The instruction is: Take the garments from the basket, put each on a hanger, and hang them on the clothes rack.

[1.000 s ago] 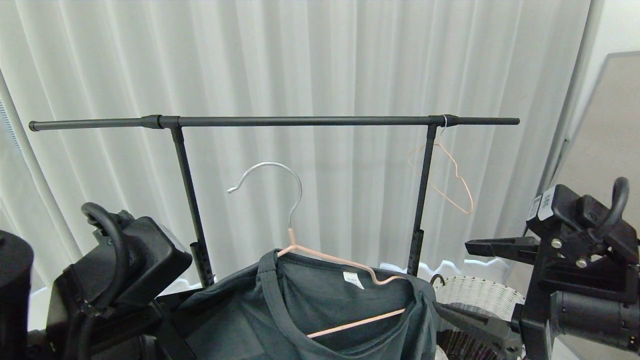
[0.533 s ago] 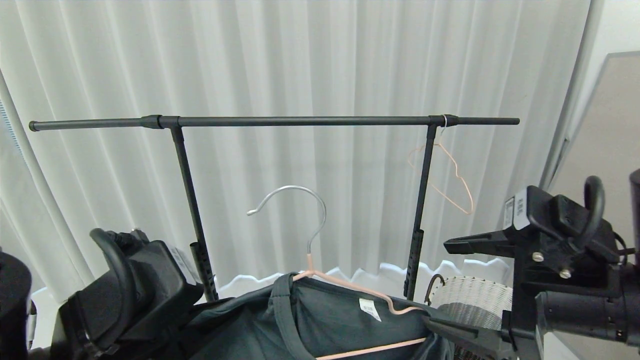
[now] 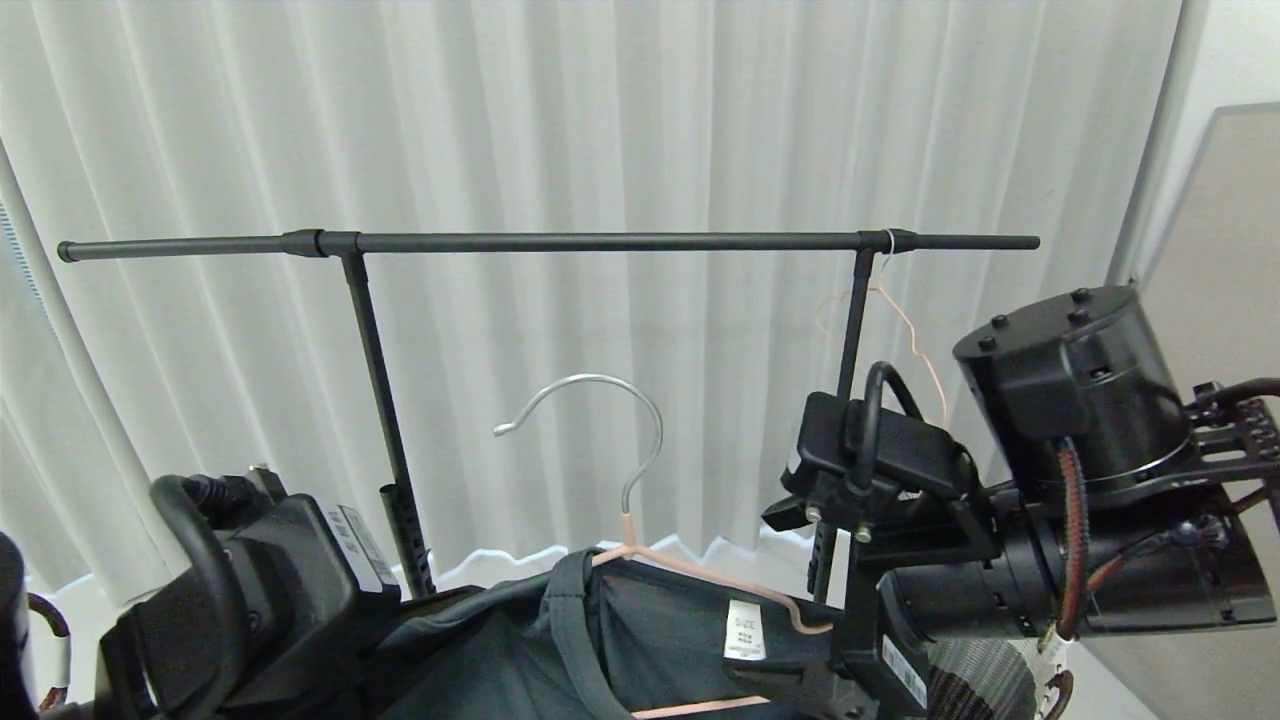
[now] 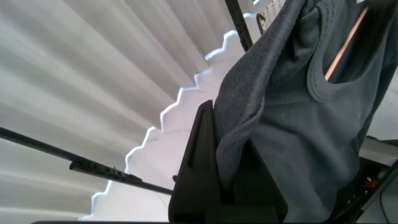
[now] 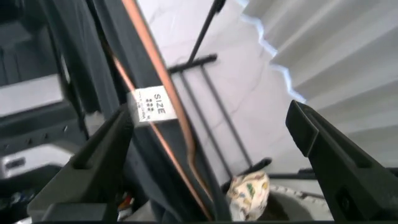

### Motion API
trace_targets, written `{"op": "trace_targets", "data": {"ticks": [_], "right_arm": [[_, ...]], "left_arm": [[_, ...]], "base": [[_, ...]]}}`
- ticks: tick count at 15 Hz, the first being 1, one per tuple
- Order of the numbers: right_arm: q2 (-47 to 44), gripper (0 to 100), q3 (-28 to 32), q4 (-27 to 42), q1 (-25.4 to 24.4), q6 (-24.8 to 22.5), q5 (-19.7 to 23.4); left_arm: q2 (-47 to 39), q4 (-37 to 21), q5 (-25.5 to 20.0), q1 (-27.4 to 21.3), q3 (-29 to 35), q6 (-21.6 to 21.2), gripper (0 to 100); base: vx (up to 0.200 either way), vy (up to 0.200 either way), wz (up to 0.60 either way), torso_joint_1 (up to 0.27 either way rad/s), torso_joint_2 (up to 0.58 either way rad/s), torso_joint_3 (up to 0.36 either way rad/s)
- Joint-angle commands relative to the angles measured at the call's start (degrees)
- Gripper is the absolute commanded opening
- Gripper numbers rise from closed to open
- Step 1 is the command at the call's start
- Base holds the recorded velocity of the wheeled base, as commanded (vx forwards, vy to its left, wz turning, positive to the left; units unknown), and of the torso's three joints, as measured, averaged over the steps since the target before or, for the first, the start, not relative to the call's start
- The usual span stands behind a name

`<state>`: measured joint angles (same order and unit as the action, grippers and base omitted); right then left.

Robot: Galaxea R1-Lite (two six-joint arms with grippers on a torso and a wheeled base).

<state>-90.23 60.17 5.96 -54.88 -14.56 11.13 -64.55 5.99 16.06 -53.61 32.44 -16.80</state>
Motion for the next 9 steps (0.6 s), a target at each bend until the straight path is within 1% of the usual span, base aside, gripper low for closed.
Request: {"op": "trace_targets", "data": {"ticks": [1, 4, 8, 9], "right_arm": [[-2.4, 100, 1.88, 1.33, -0.23, -0.03, 0.3], [-3.19, 100, 2.93, 1.51, -1.1, -0.03, 1.53], [-2.84, 100, 2.67, 1.51, -1.54, -1.18, 5.57], [-2.75, 0, 2.58, 1.6, -1.54, -1.62, 6.01]], "left_arm": [[0.48, -0.01, -0.06, -0.7, -0.01, 0.01, 0], [1.18, -0.01, -1.29, -1.93, -0.01, -0.08, 0], [1.36, 0.08, -2.17, -1.93, 0.08, -0.08, 0], [1.36, 0.08, -2.17, -1.93, 0.08, -0.08, 0]], "base": [[0.0, 0.0, 0.0, 0.0, 0.0, 0.0], [0.0, 0.0, 0.0, 0.0, 0.0, 0.0], [0.0, 0.0, 0.0, 0.0, 0.0, 0.0], [0.0, 0.0, 0.0, 0.0, 0.0, 0.0]]}}
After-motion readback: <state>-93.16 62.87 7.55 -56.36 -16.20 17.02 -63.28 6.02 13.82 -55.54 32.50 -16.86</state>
